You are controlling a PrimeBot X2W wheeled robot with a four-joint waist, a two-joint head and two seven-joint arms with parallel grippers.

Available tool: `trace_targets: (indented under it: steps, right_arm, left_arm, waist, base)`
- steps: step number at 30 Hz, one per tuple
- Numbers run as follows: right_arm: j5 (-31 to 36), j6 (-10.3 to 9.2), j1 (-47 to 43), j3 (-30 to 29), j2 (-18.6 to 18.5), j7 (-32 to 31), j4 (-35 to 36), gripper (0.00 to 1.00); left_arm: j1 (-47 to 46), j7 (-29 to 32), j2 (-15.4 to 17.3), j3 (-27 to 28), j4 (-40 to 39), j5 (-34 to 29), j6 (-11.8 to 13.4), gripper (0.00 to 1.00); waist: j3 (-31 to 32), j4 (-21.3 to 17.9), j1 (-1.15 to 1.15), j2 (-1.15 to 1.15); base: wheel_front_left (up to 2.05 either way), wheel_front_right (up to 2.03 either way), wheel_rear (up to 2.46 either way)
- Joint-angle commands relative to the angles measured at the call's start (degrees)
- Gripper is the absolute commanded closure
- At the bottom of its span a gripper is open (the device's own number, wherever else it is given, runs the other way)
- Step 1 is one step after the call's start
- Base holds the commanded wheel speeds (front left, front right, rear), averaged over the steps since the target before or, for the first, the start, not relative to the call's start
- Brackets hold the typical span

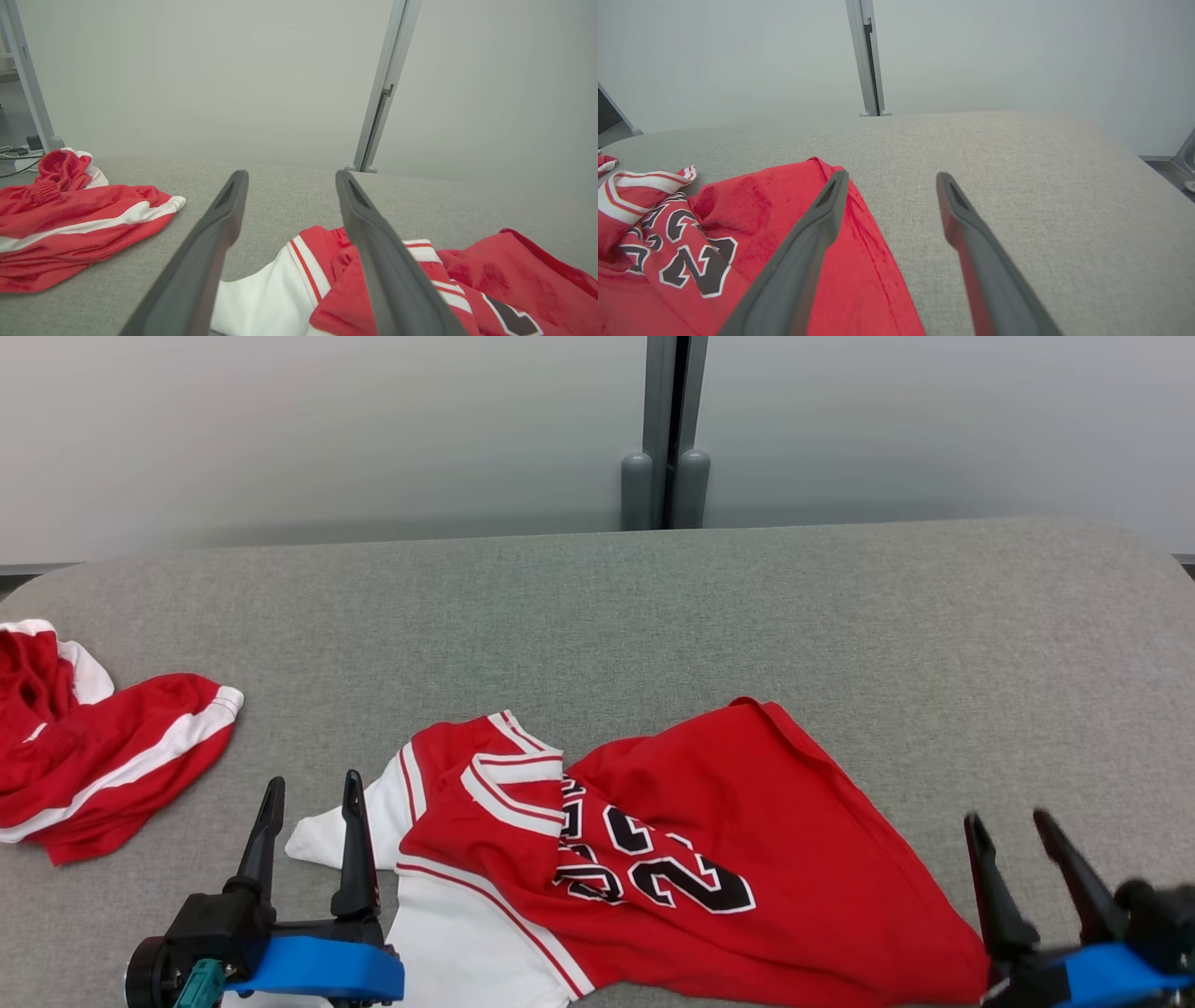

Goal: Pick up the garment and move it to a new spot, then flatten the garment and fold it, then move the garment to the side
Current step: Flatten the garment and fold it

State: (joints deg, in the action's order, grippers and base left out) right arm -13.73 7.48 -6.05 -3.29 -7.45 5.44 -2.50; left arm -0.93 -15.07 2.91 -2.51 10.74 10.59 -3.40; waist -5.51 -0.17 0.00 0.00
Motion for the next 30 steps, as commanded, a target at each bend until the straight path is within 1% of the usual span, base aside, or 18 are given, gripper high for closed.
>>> trace_targets:
  steps: [1,6,8,11,15,20,25,30]
  right_arm:
    - [0.0,0.02,2.1,0.2,-0.5,-0.4,0.6,0.0]
    - [1.4,0.03,10.6,4.2,-3.3,-2.5,-0.8,0.0]
    - [2.1,0.02,14.6,6.2,-4.5,-3.3,-2.4,0.0]
    - [2.5,0.02,20.2,9.0,-5.3,-4.9,-6.1,0.0]
    - [2.8,0.02,26.7,12.2,-6.4,-7.3,-12.7,0.0]
    - [2.0,0.02,32.2,15.3,-7.6,-8.0,-22.1,0.0]
    - [1.7,0.02,34.8,18.0,-9.3,-8.9,-31.8,0.0]
    - [-0.2,0.02,36.5,20.0,-9.1,-7.9,-38.8,0.0]
  left_arm:
    - [-0.5,-0.1,0.0,0.2,-0.1,-0.2,-0.2,0.0]
    - [-0.8,-0.1,0.0,0.1,-0.1,-0.3,-0.3,0.0]
    - [-1.2,-0.1,0.0,-0.2,-0.2,-0.3,-0.3,0.0]
    - [-1.9,-0.1,0.0,-0.5,-0.3,-0.3,-0.2,0.0]
    - [-2.7,-0.1,0.0,-1.1,-0.4,0.1,0.1,0.0]
    - [-3.6,-0.1,0.0,-1.7,-0.2,0.5,0.2,0.0]
    - [-4.2,-0.1,0.0,-2.4,-0.1,0.9,0.5,0.0]
    - [-4.1,-0.1,0.0,-2.7,-0.3,1.1,0.6,0.0]
  waist:
    - [0.0,0.2,0.0,0.0]
    - [-0.4,1.1,0.0,0.0]
    - [-0.7,1.6,0.0,0.0]
    - [-1.5,2.5,0.0,0.0]
    - [-2.8,3.7,0.0,0.0]
    - [-4.3,5.5,0.0,0.0]
    - [-5.1,6.9,0.0,0.0]
    - [-5.7,7.5,0.0,0.0]
  base:
    - [0.0,0.0,0.0]
    - [0.0,0.0,0.0]
    - [0.0,0.0,0.0]
    - [0.0,0.0,0.0]
    - [0.0,0.0,0.0]
    - [0.0,0.0,0.0]
    - [0.0,0.0,0.0]
    - [0.0,0.0,0.0]
